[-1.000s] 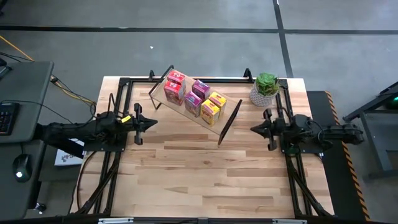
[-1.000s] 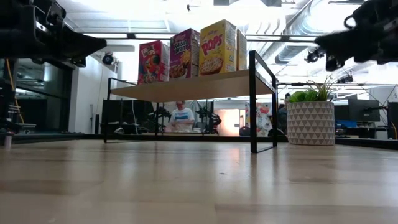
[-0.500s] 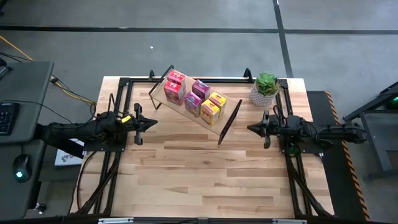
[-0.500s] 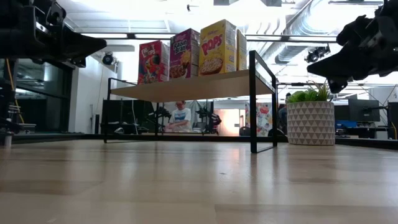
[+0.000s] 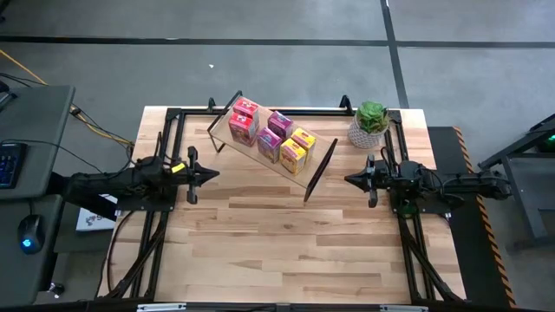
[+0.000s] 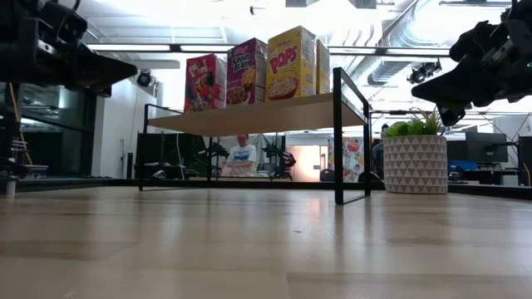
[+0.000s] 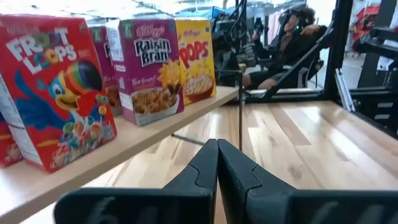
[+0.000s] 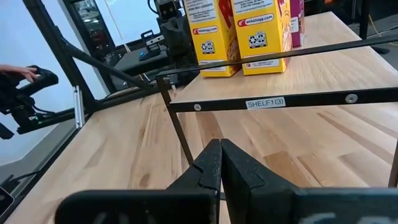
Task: Stack cereal on shelf
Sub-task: Return to Home Position
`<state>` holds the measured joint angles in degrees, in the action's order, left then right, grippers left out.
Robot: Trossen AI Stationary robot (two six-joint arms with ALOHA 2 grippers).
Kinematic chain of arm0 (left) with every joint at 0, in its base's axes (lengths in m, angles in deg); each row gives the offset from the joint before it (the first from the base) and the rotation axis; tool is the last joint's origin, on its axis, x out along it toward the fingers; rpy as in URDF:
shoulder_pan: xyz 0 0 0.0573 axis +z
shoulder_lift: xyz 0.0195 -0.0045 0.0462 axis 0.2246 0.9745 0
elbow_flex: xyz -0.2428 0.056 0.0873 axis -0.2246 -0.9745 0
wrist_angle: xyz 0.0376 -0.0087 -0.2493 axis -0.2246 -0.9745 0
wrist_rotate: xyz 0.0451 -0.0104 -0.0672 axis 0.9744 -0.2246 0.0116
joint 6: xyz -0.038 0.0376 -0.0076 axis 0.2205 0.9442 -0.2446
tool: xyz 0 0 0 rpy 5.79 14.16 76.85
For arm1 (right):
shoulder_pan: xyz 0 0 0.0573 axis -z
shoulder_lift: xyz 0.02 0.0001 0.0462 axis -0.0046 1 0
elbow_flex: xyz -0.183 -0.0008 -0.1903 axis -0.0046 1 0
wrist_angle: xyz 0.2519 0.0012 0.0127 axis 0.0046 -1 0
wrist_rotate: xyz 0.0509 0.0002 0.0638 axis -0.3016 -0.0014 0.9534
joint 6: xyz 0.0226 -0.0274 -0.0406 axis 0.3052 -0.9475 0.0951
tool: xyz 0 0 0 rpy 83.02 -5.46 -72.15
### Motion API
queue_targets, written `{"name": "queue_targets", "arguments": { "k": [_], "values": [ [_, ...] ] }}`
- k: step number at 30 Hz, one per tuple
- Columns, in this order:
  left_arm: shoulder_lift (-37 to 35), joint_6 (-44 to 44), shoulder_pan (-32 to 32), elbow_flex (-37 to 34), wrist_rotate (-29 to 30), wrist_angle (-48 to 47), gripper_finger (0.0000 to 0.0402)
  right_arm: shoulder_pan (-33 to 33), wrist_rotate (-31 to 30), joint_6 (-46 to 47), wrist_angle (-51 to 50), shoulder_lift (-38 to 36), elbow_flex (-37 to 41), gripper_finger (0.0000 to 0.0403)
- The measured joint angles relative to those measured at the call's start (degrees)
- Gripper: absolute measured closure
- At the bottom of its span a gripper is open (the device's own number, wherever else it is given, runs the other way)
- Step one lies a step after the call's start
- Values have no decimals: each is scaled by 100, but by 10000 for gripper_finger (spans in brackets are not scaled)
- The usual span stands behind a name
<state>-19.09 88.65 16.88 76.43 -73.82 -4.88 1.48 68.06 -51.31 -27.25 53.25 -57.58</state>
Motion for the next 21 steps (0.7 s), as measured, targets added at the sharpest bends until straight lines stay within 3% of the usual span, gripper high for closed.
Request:
{"name": "queue_targets", "arguments": {
  "k": [9,21],
  "values": [
    [-2,1,0,-2,11,-3,401,-26,57,-2,35,-716,4,402],
    [-2,2,0,-2,13,-3,401,-46,55,0,23,-708,6,402]
  ]
}}
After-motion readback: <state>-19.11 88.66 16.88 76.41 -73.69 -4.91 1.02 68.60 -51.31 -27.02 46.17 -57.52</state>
